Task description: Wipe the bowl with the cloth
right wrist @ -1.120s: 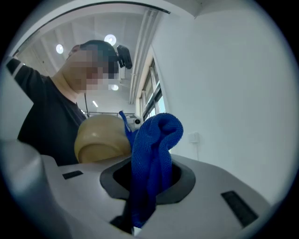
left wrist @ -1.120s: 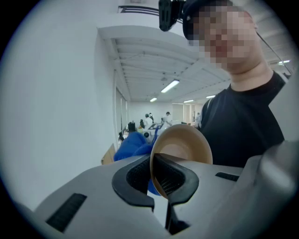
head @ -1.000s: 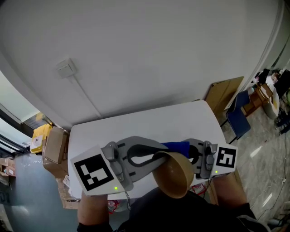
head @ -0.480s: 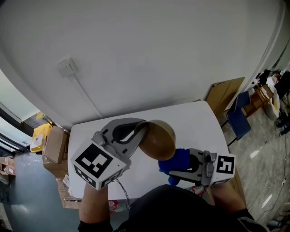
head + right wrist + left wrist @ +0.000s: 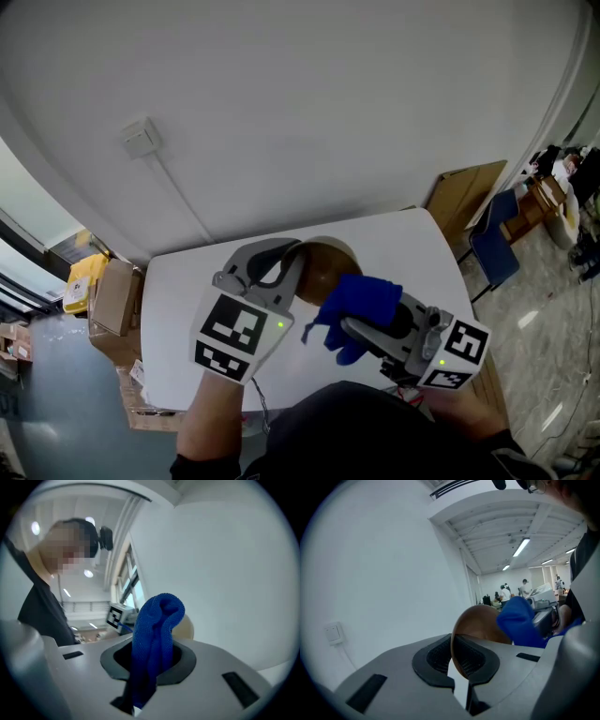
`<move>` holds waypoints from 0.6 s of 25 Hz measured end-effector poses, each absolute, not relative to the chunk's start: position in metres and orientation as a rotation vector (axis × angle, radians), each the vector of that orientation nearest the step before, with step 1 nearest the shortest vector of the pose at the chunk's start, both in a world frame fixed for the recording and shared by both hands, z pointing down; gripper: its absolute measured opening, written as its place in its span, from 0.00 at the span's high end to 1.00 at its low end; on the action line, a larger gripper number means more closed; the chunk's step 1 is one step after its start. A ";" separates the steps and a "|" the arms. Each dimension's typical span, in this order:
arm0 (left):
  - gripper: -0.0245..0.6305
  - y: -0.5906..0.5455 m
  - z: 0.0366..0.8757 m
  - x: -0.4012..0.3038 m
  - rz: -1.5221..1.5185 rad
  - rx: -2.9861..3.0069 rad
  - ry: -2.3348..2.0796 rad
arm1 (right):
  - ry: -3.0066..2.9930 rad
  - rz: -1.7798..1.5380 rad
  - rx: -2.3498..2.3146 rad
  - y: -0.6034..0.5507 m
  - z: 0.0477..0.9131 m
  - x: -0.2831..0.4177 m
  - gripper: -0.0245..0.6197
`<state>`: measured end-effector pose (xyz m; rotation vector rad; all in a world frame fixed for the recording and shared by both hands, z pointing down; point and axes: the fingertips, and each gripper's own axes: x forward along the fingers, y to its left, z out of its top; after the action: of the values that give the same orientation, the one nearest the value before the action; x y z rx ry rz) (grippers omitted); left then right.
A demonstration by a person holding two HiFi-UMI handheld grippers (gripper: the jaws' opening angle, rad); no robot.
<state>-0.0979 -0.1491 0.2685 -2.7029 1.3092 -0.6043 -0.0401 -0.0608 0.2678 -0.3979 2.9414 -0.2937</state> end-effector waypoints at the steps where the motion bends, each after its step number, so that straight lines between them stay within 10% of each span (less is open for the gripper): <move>1: 0.94 -0.149 0.269 -0.095 -0.604 -2.690 1.321 | 2.973 -0.254 -0.539 -0.074 0.274 -0.038 0.85; 15: 0.90 -0.124 0.249 -0.033 -0.496 -2.449 1.341 | 2.925 -0.210 -0.952 -0.109 0.287 -0.037 0.85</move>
<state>-0.0332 -0.1243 0.2494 -2.4486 1.3414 -0.4959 -0.0374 -0.1093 0.2869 -0.9524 2.9254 -0.2095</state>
